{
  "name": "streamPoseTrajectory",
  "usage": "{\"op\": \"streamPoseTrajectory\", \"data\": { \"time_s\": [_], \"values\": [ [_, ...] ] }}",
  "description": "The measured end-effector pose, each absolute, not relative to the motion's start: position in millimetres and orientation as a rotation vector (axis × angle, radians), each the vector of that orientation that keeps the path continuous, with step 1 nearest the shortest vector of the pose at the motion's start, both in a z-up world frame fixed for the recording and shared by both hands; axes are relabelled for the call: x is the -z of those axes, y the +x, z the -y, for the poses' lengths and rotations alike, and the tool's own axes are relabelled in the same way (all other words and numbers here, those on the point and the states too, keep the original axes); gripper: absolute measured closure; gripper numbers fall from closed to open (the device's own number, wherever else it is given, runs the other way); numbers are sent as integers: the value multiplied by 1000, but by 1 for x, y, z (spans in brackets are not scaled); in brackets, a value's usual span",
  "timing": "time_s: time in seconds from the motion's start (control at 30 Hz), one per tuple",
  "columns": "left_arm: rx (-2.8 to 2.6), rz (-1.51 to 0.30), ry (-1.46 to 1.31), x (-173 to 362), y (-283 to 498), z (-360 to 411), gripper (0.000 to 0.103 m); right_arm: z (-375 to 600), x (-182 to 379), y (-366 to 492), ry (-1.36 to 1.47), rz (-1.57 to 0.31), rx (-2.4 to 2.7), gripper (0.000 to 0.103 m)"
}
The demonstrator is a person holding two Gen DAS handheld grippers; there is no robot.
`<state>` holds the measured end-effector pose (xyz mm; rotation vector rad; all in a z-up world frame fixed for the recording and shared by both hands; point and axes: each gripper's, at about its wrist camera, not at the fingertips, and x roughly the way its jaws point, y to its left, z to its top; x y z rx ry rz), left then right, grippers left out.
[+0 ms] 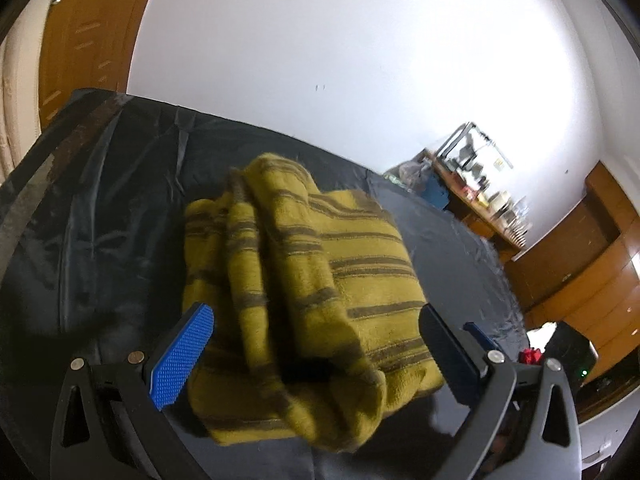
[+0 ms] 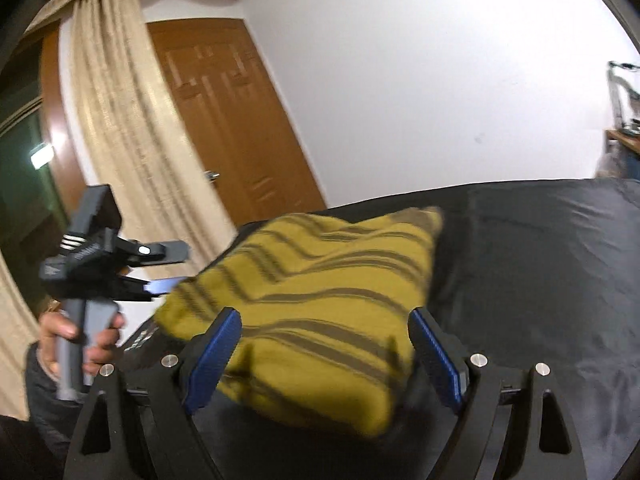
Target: Fold clothes
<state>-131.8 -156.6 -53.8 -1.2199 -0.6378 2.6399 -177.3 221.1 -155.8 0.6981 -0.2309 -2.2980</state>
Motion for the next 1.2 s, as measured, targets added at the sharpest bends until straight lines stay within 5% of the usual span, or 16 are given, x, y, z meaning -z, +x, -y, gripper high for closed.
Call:
{"op": "streamPoseTrajectory", "data": {
  "time_s": [0.3,0.37,0.4,0.5,0.7,0.97,1.2],
  "values": [
    [-2593,536,-1427,85,-151,136,2,-253,162,-179,710,230,2440,16],
    [-2589,524,-1464,96,-152,140,26,-255,161,-179,713,221,2441,16],
    [-2574,532,-1484,102,-152,143,54,-255,161,-178,710,216,2441,16],
    [-2530,615,-1441,107,-139,163,70,-255,160,-176,693,189,2447,16],
    [-2554,592,-1392,116,-105,183,71,-252,157,-165,632,88,2486,16],
    [-2362,889,-1261,137,-102,215,69,-218,149,-160,689,-36,2342,16],
    [-2386,780,-1251,134,-105,209,68,-169,164,-150,788,-354,2200,16]
  ]
}}
